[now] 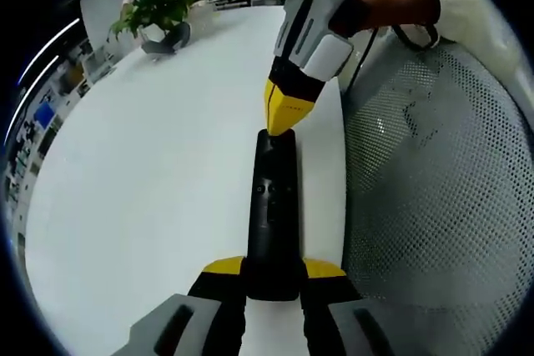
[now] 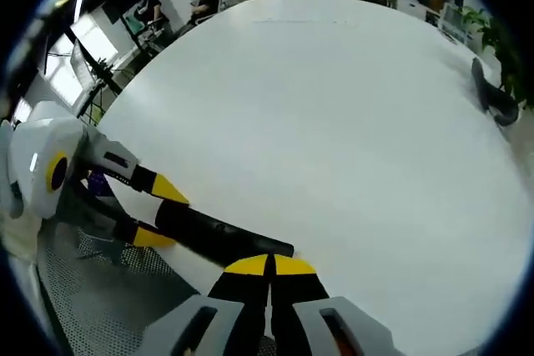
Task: Press the specified remote control buttons in sequence, fully releasing each button before pressing the next.
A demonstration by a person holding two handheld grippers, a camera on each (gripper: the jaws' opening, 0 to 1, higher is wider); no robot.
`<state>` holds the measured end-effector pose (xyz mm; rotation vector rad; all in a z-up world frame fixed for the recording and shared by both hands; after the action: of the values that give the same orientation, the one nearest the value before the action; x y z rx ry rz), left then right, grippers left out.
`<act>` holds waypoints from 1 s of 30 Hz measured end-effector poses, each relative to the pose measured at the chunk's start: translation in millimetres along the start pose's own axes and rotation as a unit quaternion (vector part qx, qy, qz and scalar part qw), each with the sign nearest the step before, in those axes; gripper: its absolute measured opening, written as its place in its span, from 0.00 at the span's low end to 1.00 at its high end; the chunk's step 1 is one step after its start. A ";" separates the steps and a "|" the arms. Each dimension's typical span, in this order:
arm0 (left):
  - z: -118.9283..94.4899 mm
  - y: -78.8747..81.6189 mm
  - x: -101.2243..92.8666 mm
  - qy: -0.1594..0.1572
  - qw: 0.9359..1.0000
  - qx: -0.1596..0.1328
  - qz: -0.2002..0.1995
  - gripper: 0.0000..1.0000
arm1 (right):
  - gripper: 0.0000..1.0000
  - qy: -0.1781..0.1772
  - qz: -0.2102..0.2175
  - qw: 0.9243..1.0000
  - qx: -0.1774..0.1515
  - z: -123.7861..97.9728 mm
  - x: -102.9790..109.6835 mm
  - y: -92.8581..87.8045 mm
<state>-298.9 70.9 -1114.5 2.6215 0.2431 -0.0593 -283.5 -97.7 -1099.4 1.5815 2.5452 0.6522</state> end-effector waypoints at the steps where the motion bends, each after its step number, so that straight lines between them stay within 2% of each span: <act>1: 0.0 0.3 0.0 0.000 1.000 0.001 0.000 0.24 | 0.00 0.003 0.002 1.000 0.002 -0.1 0.3 0.0; 20: 0.3 0.7 0.3 0.000 1.000 0.004 -0.001 0.24 | 0.00 0.017 -0.013 1.000 0.019 6.9 7.1 2.9; 30: 0.3 1.0 0.6 -0.001 1.000 0.006 0.000 0.24 | 0.00 0.008 -0.017 1.000 0.023 6.9 7.4 4.6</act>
<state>-298.1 70.0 -1114.3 2.6339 0.2420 -0.0633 -281.2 -87.3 -1102.7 1.5493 2.6103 0.6104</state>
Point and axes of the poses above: the point that each gripper's makers call its tool centre point, and the gripper's own axes: z roughly forward along the fingers, x roughly to its left, y roughly out of its top, the point moved 9 cm from there along -z, roughly backward along the fingers, and after that the axes turned 6 degrees about -y, right-handed, at the moved point
